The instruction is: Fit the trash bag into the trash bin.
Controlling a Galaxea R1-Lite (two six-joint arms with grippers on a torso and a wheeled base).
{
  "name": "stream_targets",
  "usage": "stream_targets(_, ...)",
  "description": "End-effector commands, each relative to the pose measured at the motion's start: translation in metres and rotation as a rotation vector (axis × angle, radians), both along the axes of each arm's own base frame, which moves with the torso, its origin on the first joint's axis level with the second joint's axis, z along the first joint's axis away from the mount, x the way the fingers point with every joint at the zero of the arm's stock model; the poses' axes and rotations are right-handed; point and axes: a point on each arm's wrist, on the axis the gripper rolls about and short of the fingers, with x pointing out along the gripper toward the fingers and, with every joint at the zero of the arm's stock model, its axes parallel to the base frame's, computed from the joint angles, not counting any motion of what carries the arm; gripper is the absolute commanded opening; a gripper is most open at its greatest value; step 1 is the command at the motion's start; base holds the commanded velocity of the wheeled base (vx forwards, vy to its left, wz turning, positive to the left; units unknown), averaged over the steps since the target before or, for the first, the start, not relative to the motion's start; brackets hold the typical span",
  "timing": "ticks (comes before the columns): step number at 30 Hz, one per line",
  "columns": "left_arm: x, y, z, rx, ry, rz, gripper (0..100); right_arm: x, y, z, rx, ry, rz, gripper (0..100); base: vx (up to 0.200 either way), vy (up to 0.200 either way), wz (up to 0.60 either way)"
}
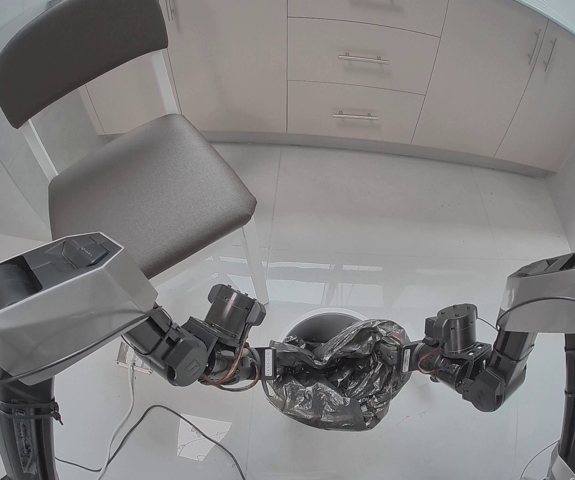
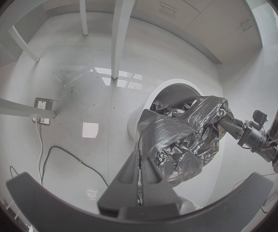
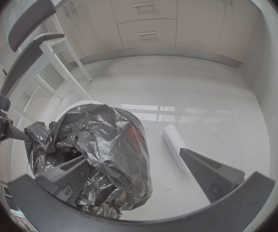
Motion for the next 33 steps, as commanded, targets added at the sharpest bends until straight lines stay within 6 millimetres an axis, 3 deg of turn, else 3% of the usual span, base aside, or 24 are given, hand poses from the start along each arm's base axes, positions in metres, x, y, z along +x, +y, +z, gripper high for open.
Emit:
stream_targets(1, 0.001, 0.001, 0.011, -0.017, -0.023, 0.007, 0, 0.007, 0.008, 0.034, -0.002, -0.116, 0.041, 100, 0.000, 0.000, 0.00)
stream_targets(9, 0.001, 0.001, 0.017, -0.027, -0.037, 0.007, 0, 0.009, 0.032, 0.056, -0.055, -0.129, 0.108, 100, 0.000, 0.000, 0.00)
stream_targets(11, 0.001, 0.001, 0.017, -0.026, -0.037, 0.007, 0, 0.014, 0.047, 0.069, -0.060, -0.133, 0.138, 100, 0.000, 0.000, 0.00)
stream_targets(18, 0.002, 0.000, 0.019, -0.028, -0.049, -0.001, 0, 0.022, 0.072, 0.075, -0.124, -0.109, 0.217, 100, 0.000, 0.000, 0.00)
stream_targets(25, 0.002, 0.000, 0.020, -0.031, -0.049, 0.002, 0, 0.026, 0.089, 0.064, -0.234, -0.075, 0.313, 100, 0.000, 0.000, 0.00)
stream_targets(33, 0.003, 0.001, 0.021, -0.034, -0.056, 0.005, 0, 0.012, 0.110, 0.044, -0.256, -0.039, 0.379, 100, 0.000, 0.000, 0.00)
